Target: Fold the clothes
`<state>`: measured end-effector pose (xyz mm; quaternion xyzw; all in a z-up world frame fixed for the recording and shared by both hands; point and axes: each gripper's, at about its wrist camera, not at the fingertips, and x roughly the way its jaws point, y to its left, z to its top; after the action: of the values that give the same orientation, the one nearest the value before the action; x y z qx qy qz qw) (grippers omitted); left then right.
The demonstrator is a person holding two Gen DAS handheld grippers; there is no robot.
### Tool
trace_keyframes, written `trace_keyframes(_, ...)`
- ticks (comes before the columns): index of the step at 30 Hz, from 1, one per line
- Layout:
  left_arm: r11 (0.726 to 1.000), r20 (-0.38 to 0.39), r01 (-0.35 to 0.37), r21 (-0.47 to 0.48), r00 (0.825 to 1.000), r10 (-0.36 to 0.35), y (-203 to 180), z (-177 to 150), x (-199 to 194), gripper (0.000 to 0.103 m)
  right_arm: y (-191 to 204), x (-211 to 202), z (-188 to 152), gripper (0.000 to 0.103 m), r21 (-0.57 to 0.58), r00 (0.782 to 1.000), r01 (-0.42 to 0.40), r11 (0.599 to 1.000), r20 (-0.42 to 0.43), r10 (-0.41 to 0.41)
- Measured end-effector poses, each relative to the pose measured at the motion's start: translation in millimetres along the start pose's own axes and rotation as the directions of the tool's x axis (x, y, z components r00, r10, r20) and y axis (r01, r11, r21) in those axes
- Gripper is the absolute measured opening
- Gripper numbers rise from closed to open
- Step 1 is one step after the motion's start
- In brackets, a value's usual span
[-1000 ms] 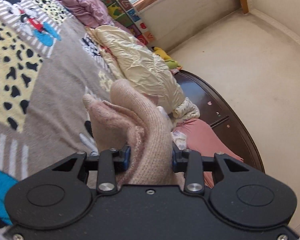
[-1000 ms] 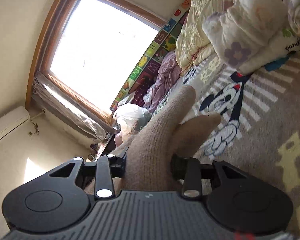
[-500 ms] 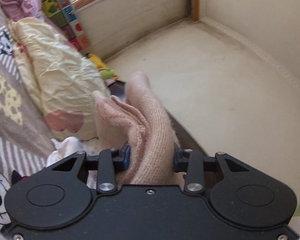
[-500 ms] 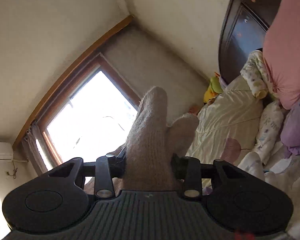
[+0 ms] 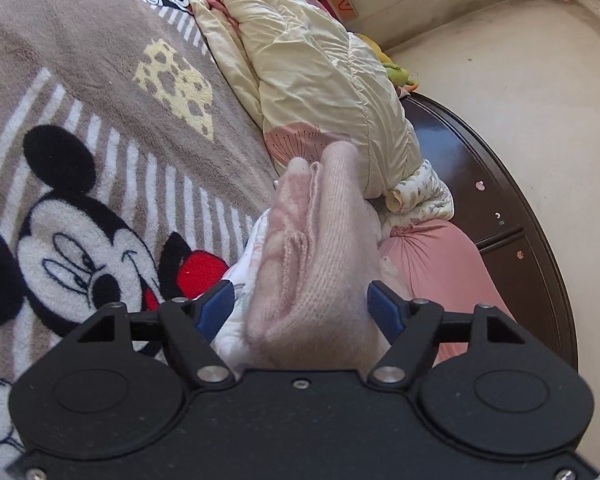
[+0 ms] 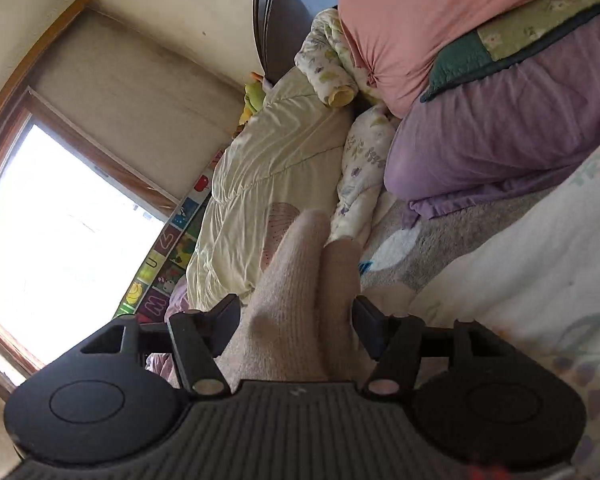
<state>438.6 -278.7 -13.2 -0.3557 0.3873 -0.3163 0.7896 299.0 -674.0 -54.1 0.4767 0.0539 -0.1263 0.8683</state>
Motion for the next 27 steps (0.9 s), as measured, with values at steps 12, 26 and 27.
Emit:
trace_keyframes(12, 0.944, 0.039, -0.193, 0.269, 0.981, 0.189, -6.2, -66.3, -183.9, 0.084, 50.1, -164.7, -91.0, 0.090, -0.201, 0.965, -0.068, 0.977, -0.262, 0.013)
trace_keyframes(26, 0.782, 0.311, -0.552, 0.289, 0.827, 0.469, 11.1, -179.2, -423.8, 0.099, 214.5, -318.1, -247.8, 0.103, -0.457, 0.824, -0.271, 0.847, -0.566, -0.042)
trace_keyframes(27, 0.779, 0.328, -0.565, 0.274, 0.816, 0.476, 10.4, -185.9, -434.0, 0.100, 221.9, -328.2, -254.0, 0.103, -0.476, 0.821, -0.280, 0.834, -0.569, -0.050)
